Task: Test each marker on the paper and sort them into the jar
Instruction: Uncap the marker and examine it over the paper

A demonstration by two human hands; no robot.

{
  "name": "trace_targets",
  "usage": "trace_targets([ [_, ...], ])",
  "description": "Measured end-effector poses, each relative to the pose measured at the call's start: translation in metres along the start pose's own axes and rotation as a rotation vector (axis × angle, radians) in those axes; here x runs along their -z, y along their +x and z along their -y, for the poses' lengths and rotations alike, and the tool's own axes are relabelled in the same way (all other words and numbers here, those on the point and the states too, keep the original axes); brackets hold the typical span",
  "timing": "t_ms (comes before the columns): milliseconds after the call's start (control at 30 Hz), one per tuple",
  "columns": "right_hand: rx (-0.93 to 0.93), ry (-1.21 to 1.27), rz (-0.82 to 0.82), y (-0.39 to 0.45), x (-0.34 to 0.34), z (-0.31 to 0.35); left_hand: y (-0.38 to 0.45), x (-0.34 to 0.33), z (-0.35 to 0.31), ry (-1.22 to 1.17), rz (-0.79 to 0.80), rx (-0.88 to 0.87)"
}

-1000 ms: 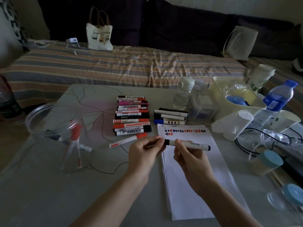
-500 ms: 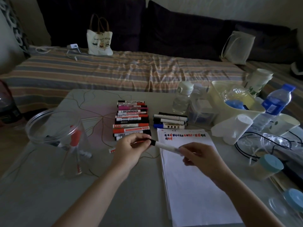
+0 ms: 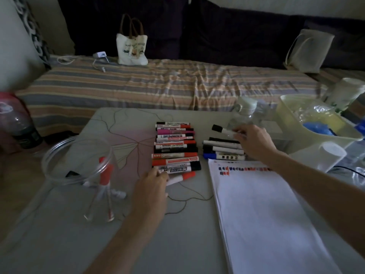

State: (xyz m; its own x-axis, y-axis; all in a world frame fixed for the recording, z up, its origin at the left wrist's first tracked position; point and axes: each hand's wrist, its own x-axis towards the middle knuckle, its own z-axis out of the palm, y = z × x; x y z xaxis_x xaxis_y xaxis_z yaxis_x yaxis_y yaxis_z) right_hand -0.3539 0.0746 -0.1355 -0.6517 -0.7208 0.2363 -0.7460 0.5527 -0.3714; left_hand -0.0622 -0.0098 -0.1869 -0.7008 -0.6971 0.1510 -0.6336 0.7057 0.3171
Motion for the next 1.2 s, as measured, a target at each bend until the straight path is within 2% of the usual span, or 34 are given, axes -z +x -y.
trace_targets([
  [233,-0.022,-0.202,0.088,0.034,-0.034,-0.01,0.011,-0.011,0.01,-0.002,-0.04,-0.008],
  [533,0.027,-0.2,0.092,0.022,-0.034,-0.016,0.013,-0.018,0.002,-0.143,-0.101,-0.035],
  [600,0.084,-0.174,-0.005,0.008,-0.021,-0.006,0.014,-0.018,-0.003,-0.249,-0.113,-0.044],
  [700,0.252,0.045,-0.093,-0.036,-0.001,0.015,0.016,-0.016,-0.014,-0.461,-0.094,-0.017],
  [800,0.245,0.253,0.064,-0.095,0.003,0.033,0.017,-0.01,-0.03,-0.732,0.065,0.002],
  [900,0.245,0.225,0.227,-0.136,-0.003,0.038,0.012,-0.005,-0.043,-0.874,0.179,0.001],
  [1000,0.224,0.171,0.201,-0.152,-0.002,0.027,0.005,-0.001,-0.05,-1.084,0.173,0.146],
  [1100,0.108,0.303,0.255,-0.164,0.001,0.027,-0.001,0.002,-0.056,-1.347,0.179,0.333],
  [1200,0.086,0.257,0.255,-0.174,0.0,0.031,-0.003,0.002,-0.064,-1.428,0.218,0.389],
])
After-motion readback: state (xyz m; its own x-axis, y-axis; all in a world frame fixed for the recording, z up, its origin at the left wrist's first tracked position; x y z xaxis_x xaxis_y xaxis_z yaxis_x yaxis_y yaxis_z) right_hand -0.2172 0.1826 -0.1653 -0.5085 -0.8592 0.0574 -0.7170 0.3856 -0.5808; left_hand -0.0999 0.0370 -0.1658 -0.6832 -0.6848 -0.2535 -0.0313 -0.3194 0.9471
